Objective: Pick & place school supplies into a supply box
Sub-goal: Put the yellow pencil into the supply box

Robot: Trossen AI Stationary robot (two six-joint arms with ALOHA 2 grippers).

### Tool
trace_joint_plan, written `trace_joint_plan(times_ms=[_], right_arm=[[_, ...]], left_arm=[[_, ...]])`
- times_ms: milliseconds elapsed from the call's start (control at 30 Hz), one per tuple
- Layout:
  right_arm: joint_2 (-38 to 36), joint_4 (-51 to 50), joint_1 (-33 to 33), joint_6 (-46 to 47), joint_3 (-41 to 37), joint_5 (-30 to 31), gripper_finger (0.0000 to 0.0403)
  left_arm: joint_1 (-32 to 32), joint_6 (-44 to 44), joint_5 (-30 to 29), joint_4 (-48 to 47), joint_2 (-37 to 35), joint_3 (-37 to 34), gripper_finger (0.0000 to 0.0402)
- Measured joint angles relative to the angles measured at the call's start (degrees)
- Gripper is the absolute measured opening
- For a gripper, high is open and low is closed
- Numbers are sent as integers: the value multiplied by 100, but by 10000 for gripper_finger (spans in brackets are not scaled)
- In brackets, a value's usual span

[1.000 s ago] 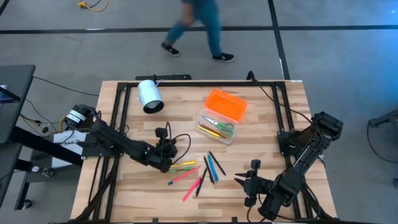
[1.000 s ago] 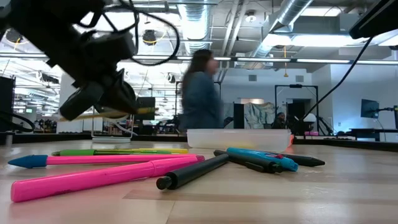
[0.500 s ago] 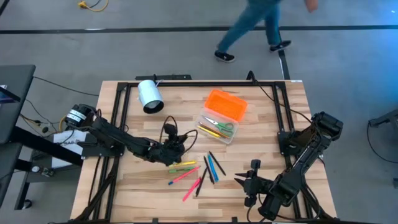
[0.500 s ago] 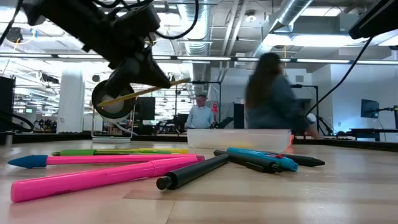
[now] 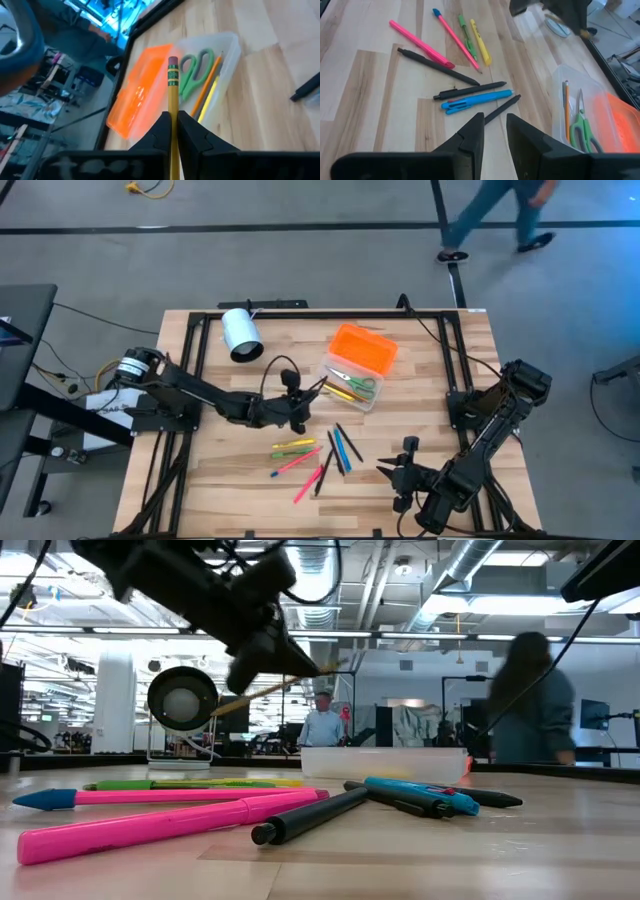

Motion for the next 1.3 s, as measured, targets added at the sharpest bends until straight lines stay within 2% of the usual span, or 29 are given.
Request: trace_joint_plan(times_ms=[567,900,1067,1300], right_arm=[[0,-45,-24,-50,0,-7,77],[0,-119,-13,-49,0,-21,77],[0,-151,-13,-44,0,-168,77],[0,-146,-13,-42,-2,-168,77]], left_arm=[[544,1079,769,-57,1623,1927,0],[807,1090,859,-139,2496,2990,0],[921,988,809,-215,2659,3147,0],[1143,430,1194,-389,2659,3164,0]])
